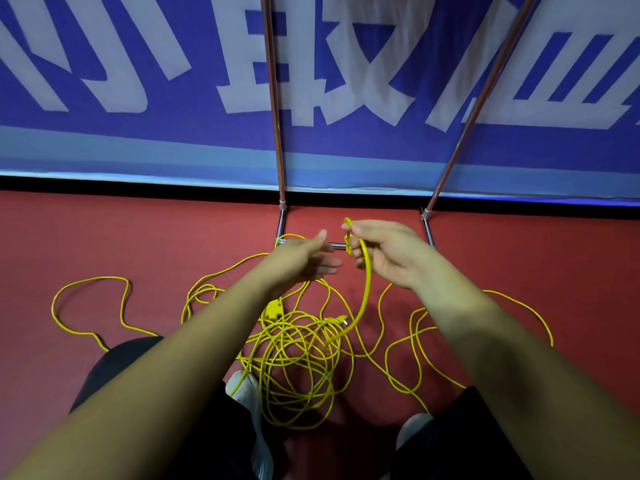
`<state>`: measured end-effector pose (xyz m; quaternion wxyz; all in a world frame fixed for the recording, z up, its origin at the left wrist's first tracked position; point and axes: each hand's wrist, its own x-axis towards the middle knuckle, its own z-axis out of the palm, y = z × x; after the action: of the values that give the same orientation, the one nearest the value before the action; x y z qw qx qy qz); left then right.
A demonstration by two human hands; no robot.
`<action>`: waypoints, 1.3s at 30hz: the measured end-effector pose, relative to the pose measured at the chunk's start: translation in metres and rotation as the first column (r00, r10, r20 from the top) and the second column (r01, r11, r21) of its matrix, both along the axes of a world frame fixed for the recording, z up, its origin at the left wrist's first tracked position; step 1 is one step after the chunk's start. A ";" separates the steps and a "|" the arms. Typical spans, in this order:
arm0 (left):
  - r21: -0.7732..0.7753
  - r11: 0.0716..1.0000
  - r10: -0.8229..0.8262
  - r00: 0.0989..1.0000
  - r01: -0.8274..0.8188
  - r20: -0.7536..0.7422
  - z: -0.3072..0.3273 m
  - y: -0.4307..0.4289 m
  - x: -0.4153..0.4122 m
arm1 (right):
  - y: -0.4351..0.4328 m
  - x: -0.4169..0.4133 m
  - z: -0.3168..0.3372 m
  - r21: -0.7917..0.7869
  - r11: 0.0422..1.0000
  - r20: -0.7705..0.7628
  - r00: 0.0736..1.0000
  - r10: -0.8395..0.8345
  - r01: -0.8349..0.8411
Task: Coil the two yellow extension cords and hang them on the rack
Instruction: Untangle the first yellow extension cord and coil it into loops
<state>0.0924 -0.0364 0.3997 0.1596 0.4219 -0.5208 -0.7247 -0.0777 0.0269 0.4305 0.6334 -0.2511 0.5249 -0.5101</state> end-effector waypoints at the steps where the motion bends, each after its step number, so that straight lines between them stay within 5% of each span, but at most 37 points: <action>1: 0.076 0.992 0.102 0.993 -0.097 -0.064 0.002 -0.003 -0.004 | 0.005 0.002 0.001 -0.026 0.997 -0.045 0.997 0.066 -0.067; 5: 0.336 0.894 0.392 0.880 -0.296 -0.267 0.005 -0.017 -0.007 | 0.024 0.011 -0.006 -0.039 0.922 -0.231 0.901 0.367 -0.385; 8: 0.424 0.825 0.505 0.824 -0.374 -0.257 0.001 -0.031 -0.005 | 0.029 0.007 -0.029 0.028 0.862 -0.348 0.804 0.482 -0.505; 11: 0.281 0.887 0.431 0.875 -0.367 -0.218 0.001 -0.036 -0.003 | 0.027 0.005 -0.045 0.083 0.902 -0.323 0.845 0.427 -0.425; 15: 0.051 0.993 0.112 0.966 -0.103 -0.232 0.004 -0.023 -0.003 | 0.003 -0.001 -0.038 0.038 0.997 -0.109 0.992 0.065 -0.062; 19: -0.076 0.981 -0.188 0.970 0.178 -0.156 0.007 -0.004 -0.010 | -0.014 -0.012 -0.026 0.001 0.992 0.056 0.990 -0.127 0.127; 22: -0.092 0.951 -0.302 0.951 0.296 -0.063 0.006 0.003 -0.011 | -0.018 -0.017 -0.023 -0.077 0.984 0.007 0.987 -0.160 0.160; 31: -0.199 0.979 0.028 0.996 -0.044 -0.085 0.007 -0.007 -0.014 | -0.016 -0.022 -0.012 -0.212 0.976 -0.171 0.981 -0.089 0.052; 39: -0.406 0.908 0.107 0.994 -0.103 -0.013 0.000 -0.013 -0.008 | -0.010 -0.024 -0.008 -0.154 0.987 0.010 0.999 -0.045 0.046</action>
<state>0.0840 -0.0493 0.3993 0.2801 0.4106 -0.6373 -0.5890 -0.1016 0.0174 0.4221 0.6018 -0.2856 0.4874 -0.5645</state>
